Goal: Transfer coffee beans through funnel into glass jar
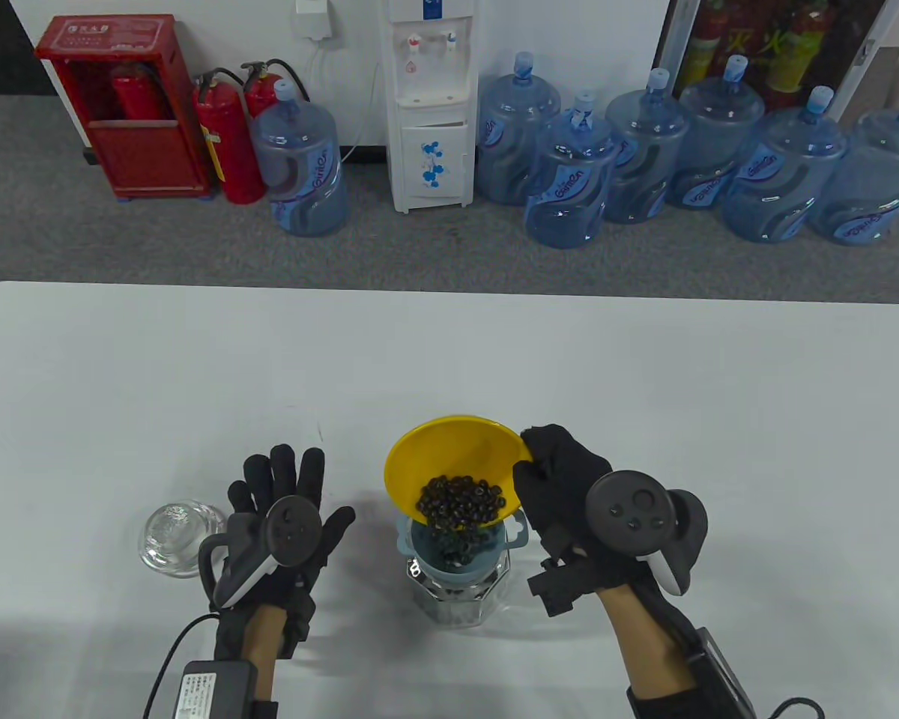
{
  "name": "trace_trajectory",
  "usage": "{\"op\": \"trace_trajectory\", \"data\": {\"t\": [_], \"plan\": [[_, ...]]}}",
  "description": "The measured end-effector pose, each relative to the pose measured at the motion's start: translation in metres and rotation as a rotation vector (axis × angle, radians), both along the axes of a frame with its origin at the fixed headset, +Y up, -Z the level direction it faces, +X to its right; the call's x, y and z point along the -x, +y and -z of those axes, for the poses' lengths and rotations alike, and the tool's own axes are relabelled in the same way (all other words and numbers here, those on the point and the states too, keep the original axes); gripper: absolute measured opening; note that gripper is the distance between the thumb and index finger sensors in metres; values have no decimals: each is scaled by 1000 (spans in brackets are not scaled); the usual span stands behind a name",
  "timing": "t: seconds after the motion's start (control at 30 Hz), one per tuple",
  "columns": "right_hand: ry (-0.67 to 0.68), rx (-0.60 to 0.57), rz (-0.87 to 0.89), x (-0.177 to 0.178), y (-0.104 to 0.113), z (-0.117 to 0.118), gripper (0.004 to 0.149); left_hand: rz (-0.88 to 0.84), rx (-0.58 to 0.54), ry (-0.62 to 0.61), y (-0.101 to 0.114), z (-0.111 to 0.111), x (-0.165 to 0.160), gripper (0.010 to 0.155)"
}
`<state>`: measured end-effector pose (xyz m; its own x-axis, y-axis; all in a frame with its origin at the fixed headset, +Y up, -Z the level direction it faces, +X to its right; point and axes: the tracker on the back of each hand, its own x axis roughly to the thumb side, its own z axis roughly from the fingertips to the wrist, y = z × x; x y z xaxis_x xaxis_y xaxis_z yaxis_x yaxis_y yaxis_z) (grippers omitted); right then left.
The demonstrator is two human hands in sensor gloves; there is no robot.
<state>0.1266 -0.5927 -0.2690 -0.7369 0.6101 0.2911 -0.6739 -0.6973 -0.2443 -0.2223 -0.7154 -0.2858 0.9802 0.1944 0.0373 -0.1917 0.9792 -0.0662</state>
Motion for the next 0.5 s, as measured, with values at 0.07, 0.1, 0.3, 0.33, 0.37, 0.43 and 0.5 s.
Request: {"op": "trace_trajectory", "data": {"t": [0.07,0.1,0.3,0.33,0.37,0.43,0.5], "plan": [[2,-2,0,0,0,0,43,1,1,1,0,0,0,79],[5,-1,1,0,0,0,43,5,1,0,0,0,0,79],[10,-4,0,1,0,-1,43,7,4,0,0,0,0,79],[11,-4,2,1,0,0,43,7,4,0,0,0,0,79],[13,-6,3,1,0,-1,43,7,4,0,0,0,0,79],[14,-11,2,1,-1,-1,43,7,5,0,0,0,0,79],[16,-14,2,2,-1,-1,43,8,6,0,0,0,0,79]]}}
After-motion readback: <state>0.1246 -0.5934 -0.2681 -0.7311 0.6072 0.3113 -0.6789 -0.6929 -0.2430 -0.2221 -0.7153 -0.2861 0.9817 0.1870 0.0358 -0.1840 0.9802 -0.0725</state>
